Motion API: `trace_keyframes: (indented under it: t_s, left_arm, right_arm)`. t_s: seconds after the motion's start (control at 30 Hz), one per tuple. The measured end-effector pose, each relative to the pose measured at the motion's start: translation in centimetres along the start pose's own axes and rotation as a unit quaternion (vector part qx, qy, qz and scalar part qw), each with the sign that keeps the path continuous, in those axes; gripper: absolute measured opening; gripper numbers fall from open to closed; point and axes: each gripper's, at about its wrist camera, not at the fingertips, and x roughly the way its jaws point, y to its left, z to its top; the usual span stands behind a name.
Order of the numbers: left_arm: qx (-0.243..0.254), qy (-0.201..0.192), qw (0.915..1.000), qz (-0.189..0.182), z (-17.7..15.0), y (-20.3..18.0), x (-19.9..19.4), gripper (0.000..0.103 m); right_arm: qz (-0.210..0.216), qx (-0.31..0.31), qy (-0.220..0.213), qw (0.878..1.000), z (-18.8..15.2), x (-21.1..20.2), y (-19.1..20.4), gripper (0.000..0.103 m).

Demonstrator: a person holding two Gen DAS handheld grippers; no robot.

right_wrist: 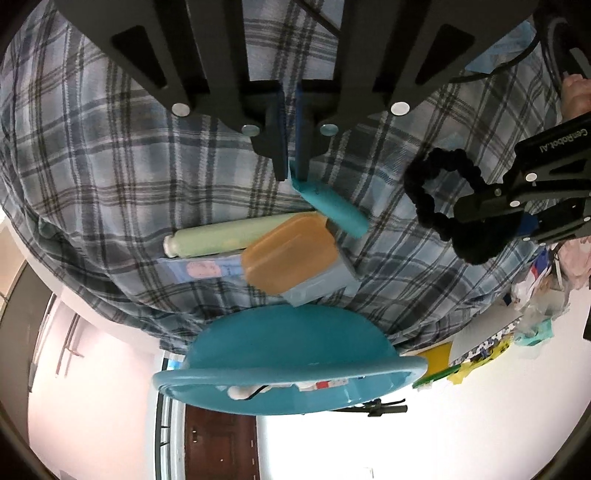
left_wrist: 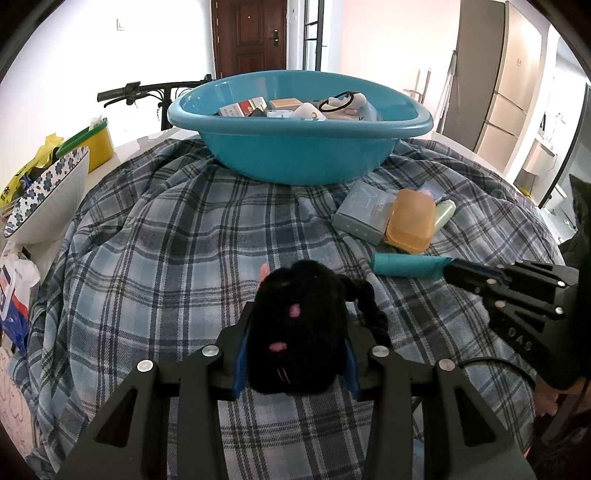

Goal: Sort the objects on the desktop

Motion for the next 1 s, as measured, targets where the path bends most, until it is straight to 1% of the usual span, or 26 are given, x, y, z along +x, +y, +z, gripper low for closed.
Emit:
trace_keyframes:
  t_s: [0.1, 0.3, 0.53, 0.67, 0.83, 0.9, 0.93, 0.97, 1.0]
  left_arm:
    - [0.000, 0.000, 1.0000, 0.000, 0.0, 0.0, 0.0, 0.042]
    - [-0.001, 0.001, 1.0000, 0.002, 0.0, -0.1, 0.0, 0.042]
    - [0.001, -0.003, 1.0000, 0.000, -0.1, -0.3, -0.1, 0.042]
    - [-0.003, -0.003, 1.0000, 0.000, -0.1, -0.1, 0.1, 0.042]
    - [-0.014, -0.004, 0.9999, -0.002, -0.2, 0.5, 0.2, 0.042]
    - [-0.013, -0.006, 0.9999, -0.002, -0.2, 0.5, 0.0, 0.042]
    - [-0.012, -0.007, 0.9999, -0.003, -0.2, 0.5, 0.0, 0.042]
    - [-0.012, -0.007, 0.9999, -0.004, -0.2, 0.4, -0.1, 0.042]
    - [-0.011, -0.008, 0.9999, -0.004, -0.2, 0.3, -0.1, 0.042]
  right_arm:
    - [0.003, 0.012, -0.010, 1.000, -0.1, -0.8, -0.8, 0.003]
    - [0.011, 0.035, -0.011, 0.999, -0.5, -1.6, -2.7, 0.003]
    - [0.047, 0.071, -0.009, 0.996, -1.2, -2.0, -5.1, 0.003]
    - [0.058, 0.066, -0.007, 0.996, -1.1, -1.8, -4.9, 0.003]
    - [0.064, 0.048, -0.003, 0.997, -0.7, -1.2, -3.5, 0.003]
    - [0.070, 0.030, 0.000, 0.997, -0.3, -1.0, -2.5, 0.006]
    - [0.073, 0.022, 0.001, 0.997, -0.1, -0.8, -1.8, 0.012]
    - [0.073, 0.015, 0.001, 0.997, 0.2, -0.6, -1.1, 0.023]
    - [0.071, 0.008, 0.001, 0.997, 0.5, -0.4, -0.4, 0.031]
